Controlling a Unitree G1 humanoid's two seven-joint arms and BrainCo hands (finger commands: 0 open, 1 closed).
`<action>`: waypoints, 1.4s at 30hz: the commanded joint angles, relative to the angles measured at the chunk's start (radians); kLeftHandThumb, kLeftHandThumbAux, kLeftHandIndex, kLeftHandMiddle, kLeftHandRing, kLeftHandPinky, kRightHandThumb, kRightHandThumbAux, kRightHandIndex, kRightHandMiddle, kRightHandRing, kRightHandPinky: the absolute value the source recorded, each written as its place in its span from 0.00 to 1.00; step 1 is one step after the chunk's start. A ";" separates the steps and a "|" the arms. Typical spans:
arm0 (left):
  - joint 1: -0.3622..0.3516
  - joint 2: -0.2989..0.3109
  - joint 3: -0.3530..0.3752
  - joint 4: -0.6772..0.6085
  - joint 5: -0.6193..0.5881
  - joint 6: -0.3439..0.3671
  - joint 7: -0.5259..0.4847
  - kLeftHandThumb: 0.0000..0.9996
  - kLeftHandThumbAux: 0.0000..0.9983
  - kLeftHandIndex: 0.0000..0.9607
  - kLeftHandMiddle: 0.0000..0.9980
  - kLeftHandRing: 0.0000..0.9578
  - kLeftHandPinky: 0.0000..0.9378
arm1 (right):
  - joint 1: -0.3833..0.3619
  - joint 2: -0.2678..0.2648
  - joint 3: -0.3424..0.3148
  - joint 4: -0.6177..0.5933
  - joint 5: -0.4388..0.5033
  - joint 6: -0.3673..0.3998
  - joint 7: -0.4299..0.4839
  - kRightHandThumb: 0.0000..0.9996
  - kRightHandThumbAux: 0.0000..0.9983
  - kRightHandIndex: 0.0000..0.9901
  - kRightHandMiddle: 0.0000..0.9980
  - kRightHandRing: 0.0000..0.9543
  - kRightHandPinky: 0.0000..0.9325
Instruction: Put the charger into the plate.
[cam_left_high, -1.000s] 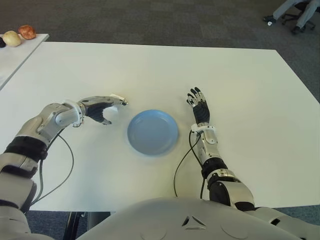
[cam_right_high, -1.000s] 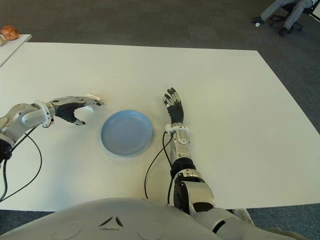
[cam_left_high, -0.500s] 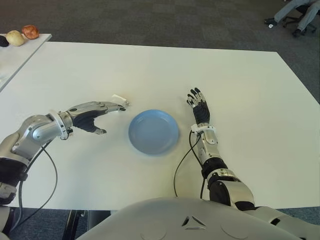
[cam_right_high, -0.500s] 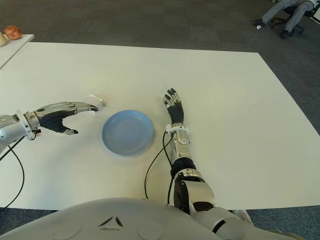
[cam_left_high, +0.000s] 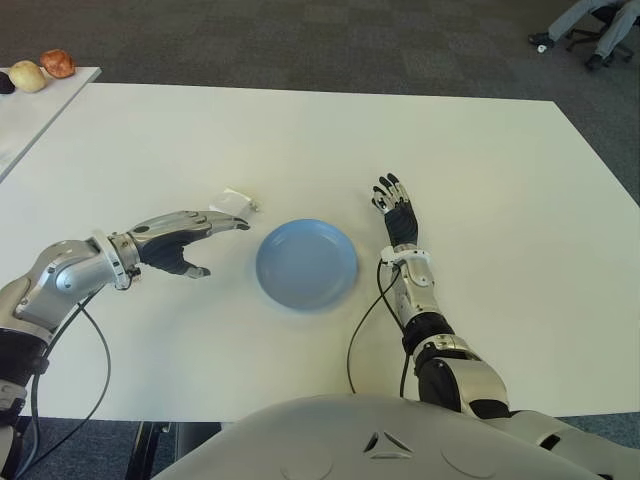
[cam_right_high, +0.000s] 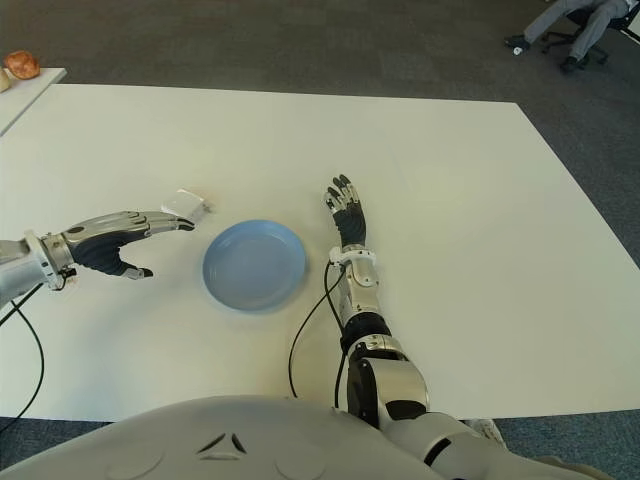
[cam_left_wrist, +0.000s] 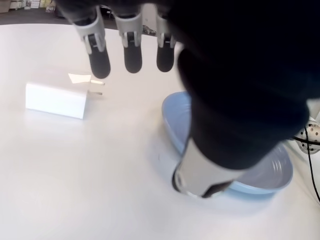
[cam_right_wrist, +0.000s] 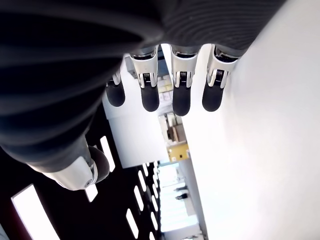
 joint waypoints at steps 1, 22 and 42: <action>0.013 -0.006 0.012 -0.009 0.032 -0.014 0.005 0.19 0.93 0.04 0.10 0.12 0.18 | 0.069 0.005 -0.012 0.064 0.017 0.056 -0.004 0.04 0.66 0.09 0.13 0.12 0.16; -0.367 -0.126 -0.041 0.186 0.381 -0.022 0.262 0.38 0.62 0.00 0.07 0.06 0.03 | 0.060 -0.004 -0.022 0.080 0.018 0.052 0.014 0.07 0.69 0.09 0.12 0.12 0.16; -0.553 -0.140 -0.219 0.486 0.578 -0.034 0.528 0.18 0.45 0.00 0.05 0.03 0.02 | 0.059 0.003 -0.024 0.088 0.014 0.040 0.004 0.09 0.72 0.09 0.13 0.12 0.17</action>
